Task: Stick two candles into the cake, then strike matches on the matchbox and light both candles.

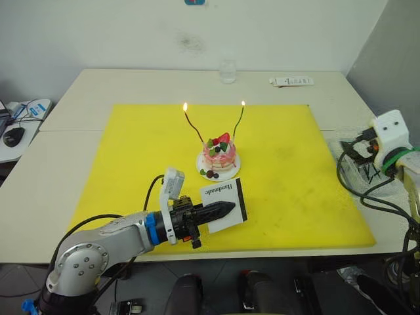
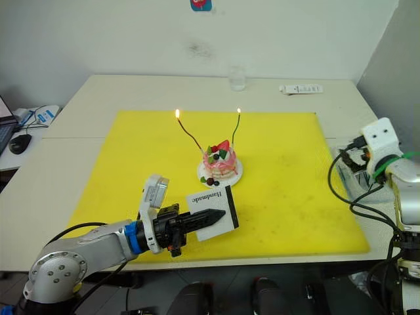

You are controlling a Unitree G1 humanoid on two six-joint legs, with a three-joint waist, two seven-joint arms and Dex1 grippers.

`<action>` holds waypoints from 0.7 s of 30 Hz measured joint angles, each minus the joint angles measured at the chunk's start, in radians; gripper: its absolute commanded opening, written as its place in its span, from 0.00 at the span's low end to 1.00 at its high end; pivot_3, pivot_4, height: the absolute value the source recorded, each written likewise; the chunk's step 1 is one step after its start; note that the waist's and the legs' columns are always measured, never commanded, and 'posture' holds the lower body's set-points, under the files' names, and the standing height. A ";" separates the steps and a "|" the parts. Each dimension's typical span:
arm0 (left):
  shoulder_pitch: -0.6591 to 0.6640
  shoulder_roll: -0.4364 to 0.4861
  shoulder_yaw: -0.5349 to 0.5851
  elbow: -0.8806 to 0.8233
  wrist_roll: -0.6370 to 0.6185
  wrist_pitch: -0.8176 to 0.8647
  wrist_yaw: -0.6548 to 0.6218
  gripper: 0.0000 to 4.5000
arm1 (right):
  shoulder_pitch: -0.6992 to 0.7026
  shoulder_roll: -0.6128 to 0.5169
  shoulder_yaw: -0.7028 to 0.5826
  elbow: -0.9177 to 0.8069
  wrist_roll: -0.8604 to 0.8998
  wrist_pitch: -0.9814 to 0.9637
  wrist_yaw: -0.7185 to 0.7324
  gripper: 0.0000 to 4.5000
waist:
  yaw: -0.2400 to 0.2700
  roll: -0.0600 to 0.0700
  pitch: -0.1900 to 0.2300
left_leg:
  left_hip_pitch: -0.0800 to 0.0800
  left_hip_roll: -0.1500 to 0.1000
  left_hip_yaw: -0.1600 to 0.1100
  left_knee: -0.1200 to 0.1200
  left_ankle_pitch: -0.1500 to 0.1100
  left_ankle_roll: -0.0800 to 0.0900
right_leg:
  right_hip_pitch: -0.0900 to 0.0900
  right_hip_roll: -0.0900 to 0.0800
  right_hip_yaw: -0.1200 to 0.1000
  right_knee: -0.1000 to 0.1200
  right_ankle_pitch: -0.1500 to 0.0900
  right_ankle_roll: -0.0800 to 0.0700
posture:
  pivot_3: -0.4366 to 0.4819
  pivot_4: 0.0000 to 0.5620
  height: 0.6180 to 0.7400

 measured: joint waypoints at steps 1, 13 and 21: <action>-0.010 -0.001 -0.006 0.005 -0.002 0.009 0.013 0.00 | 0.010 -0.012 0.024 -0.052 0.039 0.009 0.065 0.99 | 0.000 0.000 0.000 | 0.000 0.000 0.000 0.000 0.000 0.000 | 0.000 0.000 0.000 0.000 0.000 0.000 | 0.48 0.27 1.00; -0.154 -0.067 -0.082 0.252 -0.237 0.098 0.401 0.00 | 0.087 -0.084 0.165 -0.399 0.324 0.090 0.417 0.99 | 0.005 0.000 0.000 | 0.000 -0.001 -0.001 0.002 0.000 0.000 | 0.002 -0.003 0.000 0.000 0.000 0.001 | 0.48 0.27 1.00; -0.188 -0.061 -0.154 0.342 -0.500 0.075 0.677 0.00 | -0.010 -0.072 0.226 -0.403 0.338 0.106 0.436 0.99 | 0.004 0.000 0.000 | 0.001 0.000 -0.001 0.001 0.000 0.000 | 0.002 -0.004 0.000 0.000 0.001 0.001 | 0.48 0.27 1.00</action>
